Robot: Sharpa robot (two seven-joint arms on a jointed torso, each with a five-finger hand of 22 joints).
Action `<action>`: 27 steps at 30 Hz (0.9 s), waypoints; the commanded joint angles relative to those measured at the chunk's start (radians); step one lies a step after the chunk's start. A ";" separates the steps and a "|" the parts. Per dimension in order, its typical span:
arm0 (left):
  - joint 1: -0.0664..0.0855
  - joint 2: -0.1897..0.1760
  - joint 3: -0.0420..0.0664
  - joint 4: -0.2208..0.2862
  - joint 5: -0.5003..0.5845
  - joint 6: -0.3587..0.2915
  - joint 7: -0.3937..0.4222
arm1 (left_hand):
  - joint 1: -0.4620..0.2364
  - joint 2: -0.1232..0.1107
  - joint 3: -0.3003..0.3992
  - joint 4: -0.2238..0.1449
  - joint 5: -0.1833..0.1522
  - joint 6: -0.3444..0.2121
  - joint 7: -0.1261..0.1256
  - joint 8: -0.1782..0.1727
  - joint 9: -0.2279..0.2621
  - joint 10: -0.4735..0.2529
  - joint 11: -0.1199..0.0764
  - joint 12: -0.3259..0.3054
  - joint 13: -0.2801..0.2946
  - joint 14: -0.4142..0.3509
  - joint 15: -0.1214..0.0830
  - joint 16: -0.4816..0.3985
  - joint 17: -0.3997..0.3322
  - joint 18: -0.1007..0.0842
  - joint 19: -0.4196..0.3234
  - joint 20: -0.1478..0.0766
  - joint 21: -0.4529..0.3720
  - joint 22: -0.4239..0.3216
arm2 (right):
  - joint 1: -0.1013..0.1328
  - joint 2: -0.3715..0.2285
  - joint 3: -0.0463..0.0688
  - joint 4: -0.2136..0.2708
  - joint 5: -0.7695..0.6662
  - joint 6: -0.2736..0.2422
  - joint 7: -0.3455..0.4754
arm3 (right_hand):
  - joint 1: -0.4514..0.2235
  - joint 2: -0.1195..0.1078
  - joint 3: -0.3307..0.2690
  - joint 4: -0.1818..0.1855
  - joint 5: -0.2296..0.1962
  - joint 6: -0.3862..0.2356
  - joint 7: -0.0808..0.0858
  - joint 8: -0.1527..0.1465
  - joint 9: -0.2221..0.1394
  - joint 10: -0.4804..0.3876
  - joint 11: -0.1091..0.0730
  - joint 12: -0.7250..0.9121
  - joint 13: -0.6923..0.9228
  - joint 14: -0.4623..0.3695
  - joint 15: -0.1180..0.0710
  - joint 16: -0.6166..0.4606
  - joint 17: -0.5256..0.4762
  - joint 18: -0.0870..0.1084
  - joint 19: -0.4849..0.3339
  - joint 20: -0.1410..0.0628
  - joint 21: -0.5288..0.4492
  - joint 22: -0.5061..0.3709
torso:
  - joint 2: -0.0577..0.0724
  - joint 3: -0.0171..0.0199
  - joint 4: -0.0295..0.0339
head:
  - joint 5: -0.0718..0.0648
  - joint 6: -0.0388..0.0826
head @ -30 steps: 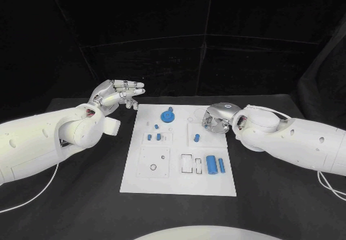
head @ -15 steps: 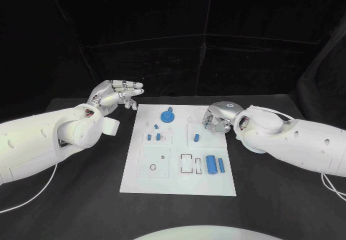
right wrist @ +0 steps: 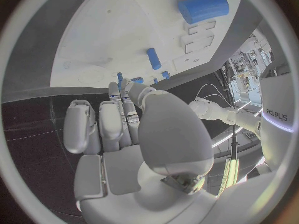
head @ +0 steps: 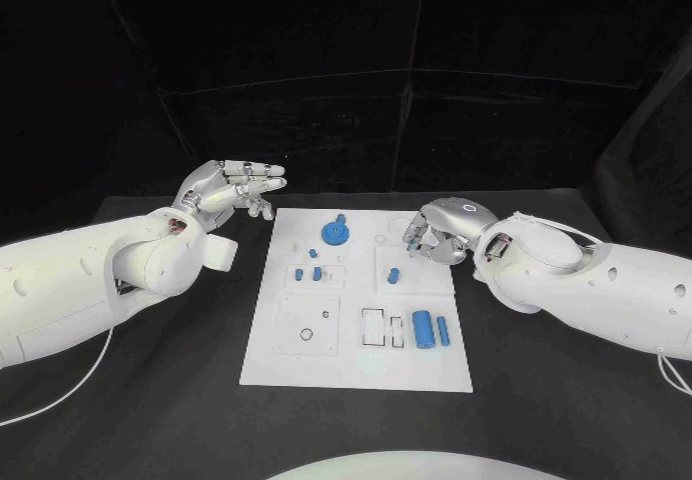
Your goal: Assemble the parts on the task board
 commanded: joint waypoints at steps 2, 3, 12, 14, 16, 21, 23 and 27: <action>0.001 -0.001 0.001 0.003 0.005 -0.001 0.006 | 0.009 -0.001 -0.001 -0.007 0.003 -0.006 0.003 -0.006 0.000 -0.007 -0.002 0.004 -0.001 -0.008 0.002 0.000 -0.001 0.013 -0.005 0.000 -0.006 -0.002 | 0.002 -0.004 0.001 0.049 0.065 -0.097 0.032 | -0.007 -0.006 0.004 -0.005 0.009 0.000 0.005 -0.006 -0.001 -0.003 0.004 -0.002 0.001 0.029 -0.003 0.007 0.002 -0.014 0.007 0.001 0.007 0.002 | 0.001 0.0001 -0.0009 | 0.009 0.000; 0.001 0.000 0.001 0.004 0.005 -0.001 0.007 | 0.009 -0.001 -0.001 -0.007 0.003 -0.006 0.003 -0.006 0.000 -0.007 -0.002 0.004 -0.001 -0.008 0.002 0.000 -0.001 0.013 -0.005 0.000 -0.006 -0.002 | 0.002 -0.002 0.001 0.059 0.073 -0.102 0.036 | -0.008 -0.007 0.006 -0.007 0.011 -0.001 0.006 -0.007 -0.001 -0.003 0.005 -0.002 0.001 0.029 -0.003 0.007 0.002 -0.014 0.007 0.001 0.008 0.003 | 0.001 -0.0003 0.0001 | 0.010 0.001; 0.001 0.009 0.001 0.011 0.006 -0.002 0.009 | 0.009 -0.002 -0.002 -0.007 0.003 -0.008 0.004 -0.007 -0.001 -0.008 -0.001 0.005 -0.001 -0.008 0.003 0.000 -0.002 0.013 -0.005 0.000 -0.007 -0.002 | 0.002 0.070 0.000 0.089 0.123 -0.073 0.068 | -0.009 -0.007 0.009 -0.010 0.015 -0.002 0.007 -0.008 -0.002 -0.004 0.006 -0.003 0.001 0.029 -0.002 0.007 0.001 -0.014 0.006 0.002 0.007 0.002 | 0.002 -0.0019 0.0022 | 0.038 -0.001; 0.001 0.013 0.001 0.016 0.010 -0.001 0.010 | 0.009 -0.002 -0.002 -0.007 0.003 -0.008 0.004 -0.007 -0.001 -0.008 -0.001 0.005 -0.001 -0.008 0.003 0.000 -0.002 0.013 -0.005 0.000 -0.007 -0.002 | -0.004 0.099 0.000 0.089 0.123 -0.047 0.072 | -0.009 -0.007 0.009 -0.011 0.016 -0.002 0.007 -0.009 -0.002 -0.005 0.006 -0.003 0.001 0.028 -0.002 0.007 0.001 -0.014 0.005 0.002 0.007 0.001 | 0.001 -0.0027 0.0026 | 0.046 -0.002; 0.001 0.016 0.001 0.020 0.014 -0.002 0.010 | 0.009 -0.002 -0.002 -0.007 0.003 -0.008 0.004 -0.007 -0.001 -0.008 -0.001 0.005 -0.001 -0.008 0.003 0.000 -0.002 0.013 -0.005 0.000 -0.007 -0.002 | -0.012 0.121 0.000 0.086 0.114 -0.027 0.073 | -0.010 -0.007 0.010 -0.011 0.017 -0.003 0.007 -0.009 -0.002 -0.005 0.006 -0.004 0.001 0.028 -0.002 0.007 0.001 -0.013 0.005 0.002 0.007 0.001 | 0.001 -0.0028 0.0018 | 0.051 -0.004; 0.001 0.022 0.000 0.032 0.020 -0.003 0.011 | 0.009 -0.002 -0.002 -0.007 0.003 -0.008 0.004 -0.007 -0.001 -0.008 -0.001 0.005 -0.001 -0.008 0.003 0.000 -0.002 0.013 -0.005 0.000 -0.007 -0.002 | -0.051 0.172 -0.001 0.071 0.085 0.020 0.068 | -0.010 -0.006 0.013 -0.015 0.020 -0.005 0.008 -0.011 -0.003 -0.007 0.007 -0.005 0.001 0.028 -0.001 0.009 0.002 -0.014 0.005 0.003 0.007 0.002 | 0.001 -0.0029 0.0011 | 0.063 -0.009; 0.001 0.023 0.000 0.036 0.020 -0.003 0.011 | 0.009 -0.002 -0.002 -0.007 0.003 -0.008 0.004 -0.007 -0.001 -0.008 -0.001 0.005 -0.001 -0.008 0.003 0.000 -0.002 0.013 -0.005 0.000 -0.007 -0.002 | -0.063 0.188 -0.001 0.060 0.077 0.032 0.065 | -0.010 -0.006 0.013 -0.015 0.020 -0.005 0.008 -0.011 -0.003 -0.007 0.007 -0.005 0.001 0.028 -0.001 0.009 0.002 -0.014 0.005 0.003 0.007 0.002 | 0.001 -0.0027 0.0016 | 0.066 -0.011; 0.001 0.023 0.000 0.043 0.021 -0.004 0.011 | 0.008 -0.002 -0.003 -0.007 0.003 -0.008 0.005 -0.007 -0.001 -0.008 -0.001 0.006 -0.001 -0.009 0.003 0.001 -0.003 0.013 -0.005 0.000 -0.007 -0.002 | -0.081 0.213 -0.001 0.042 0.057 0.053 0.060 | -0.010 -0.006 0.014 -0.016 0.022 -0.007 0.009 -0.011 -0.003 -0.008 0.008 -0.006 0.001 0.028 0.000 0.008 0.001 -0.014 0.005 0.003 0.008 0.002 | 0.001 -0.0019 -0.0002 | 0.075 -0.015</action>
